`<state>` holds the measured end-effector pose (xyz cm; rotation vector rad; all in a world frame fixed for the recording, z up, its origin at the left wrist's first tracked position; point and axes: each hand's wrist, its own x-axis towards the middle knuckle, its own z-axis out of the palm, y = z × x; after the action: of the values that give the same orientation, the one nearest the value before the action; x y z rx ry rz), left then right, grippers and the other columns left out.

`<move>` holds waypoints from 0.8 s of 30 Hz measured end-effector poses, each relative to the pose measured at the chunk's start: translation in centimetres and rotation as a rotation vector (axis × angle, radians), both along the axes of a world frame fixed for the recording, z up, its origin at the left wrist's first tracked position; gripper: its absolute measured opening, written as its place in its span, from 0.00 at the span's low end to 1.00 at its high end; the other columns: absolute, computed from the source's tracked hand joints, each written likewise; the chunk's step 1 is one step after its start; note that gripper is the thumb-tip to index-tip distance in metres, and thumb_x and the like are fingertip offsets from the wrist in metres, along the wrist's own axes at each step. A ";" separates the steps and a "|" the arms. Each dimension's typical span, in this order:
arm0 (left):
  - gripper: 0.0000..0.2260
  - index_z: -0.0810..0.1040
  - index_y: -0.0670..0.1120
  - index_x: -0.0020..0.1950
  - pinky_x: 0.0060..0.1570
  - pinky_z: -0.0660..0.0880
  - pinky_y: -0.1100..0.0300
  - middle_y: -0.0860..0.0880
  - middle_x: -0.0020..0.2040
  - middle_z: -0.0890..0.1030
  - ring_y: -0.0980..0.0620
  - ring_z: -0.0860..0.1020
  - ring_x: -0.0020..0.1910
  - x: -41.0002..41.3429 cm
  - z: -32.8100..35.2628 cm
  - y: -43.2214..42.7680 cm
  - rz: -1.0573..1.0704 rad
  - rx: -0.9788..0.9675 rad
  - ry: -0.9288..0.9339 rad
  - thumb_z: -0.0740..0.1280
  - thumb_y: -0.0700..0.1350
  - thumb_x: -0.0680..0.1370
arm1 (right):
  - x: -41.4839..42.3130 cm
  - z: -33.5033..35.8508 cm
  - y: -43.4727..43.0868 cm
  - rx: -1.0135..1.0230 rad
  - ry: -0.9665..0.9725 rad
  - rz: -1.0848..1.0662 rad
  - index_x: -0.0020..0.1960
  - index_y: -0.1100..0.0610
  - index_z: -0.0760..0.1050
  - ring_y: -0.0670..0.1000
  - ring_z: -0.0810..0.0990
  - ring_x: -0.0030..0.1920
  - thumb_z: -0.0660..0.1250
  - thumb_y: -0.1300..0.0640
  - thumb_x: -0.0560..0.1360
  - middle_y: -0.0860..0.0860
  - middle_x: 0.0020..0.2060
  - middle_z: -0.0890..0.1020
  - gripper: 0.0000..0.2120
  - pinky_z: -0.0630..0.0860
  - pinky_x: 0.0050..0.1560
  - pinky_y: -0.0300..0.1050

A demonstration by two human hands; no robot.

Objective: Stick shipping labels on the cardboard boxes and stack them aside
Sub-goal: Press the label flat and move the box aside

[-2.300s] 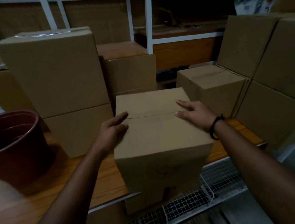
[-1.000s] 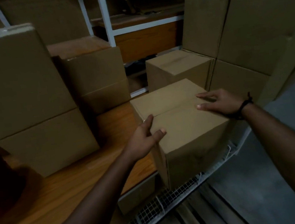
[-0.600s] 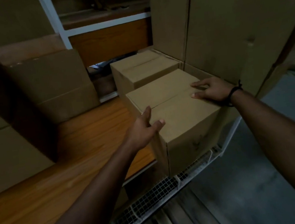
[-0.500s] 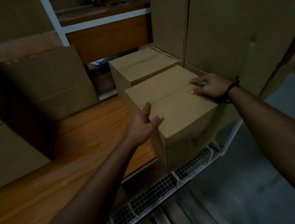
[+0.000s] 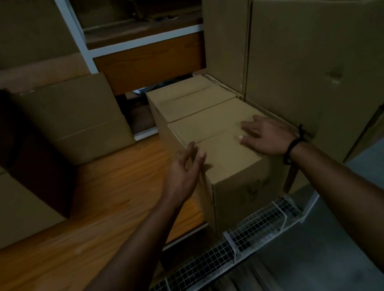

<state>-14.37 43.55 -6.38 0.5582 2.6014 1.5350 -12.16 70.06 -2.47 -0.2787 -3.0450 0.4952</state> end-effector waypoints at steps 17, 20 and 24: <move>0.28 0.62 0.55 0.77 0.64 0.63 0.57 0.52 0.78 0.63 0.50 0.62 0.75 -1.2 0.5 -0.9 -0.050 0.021 -0.050 0.62 0.60 0.79 | -1.8 1.4 -1.6 0.023 -0.035 0.095 0.76 0.44 0.60 0.54 0.54 0.77 0.61 0.32 0.74 0.51 0.78 0.55 0.35 0.53 0.75 0.56; 0.28 0.59 0.60 0.77 0.70 0.63 0.53 0.53 0.78 0.61 0.51 0.60 0.76 -1.7 1.2 -3.9 0.042 -0.025 -0.005 0.62 0.62 0.78 | -2.5 3.0 -5.9 -0.048 0.015 0.206 0.77 0.44 0.59 0.52 0.54 0.77 0.63 0.35 0.74 0.47 0.78 0.54 0.34 0.54 0.74 0.53; 0.30 0.61 0.61 0.77 0.68 0.64 0.55 0.53 0.77 0.64 0.50 0.63 0.75 -2.4 2.2 -10.3 0.221 -0.020 0.064 0.62 0.65 0.76 | -4.6 4.2 -14.0 -0.073 0.064 0.346 0.76 0.42 0.60 0.50 0.56 0.76 0.63 0.37 0.75 0.45 0.78 0.55 0.32 0.58 0.72 0.51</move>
<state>-16.75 33.23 -4.14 0.3327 2.8050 1.5723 -16.71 56.11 1.77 0.2632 -3.0233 0.6176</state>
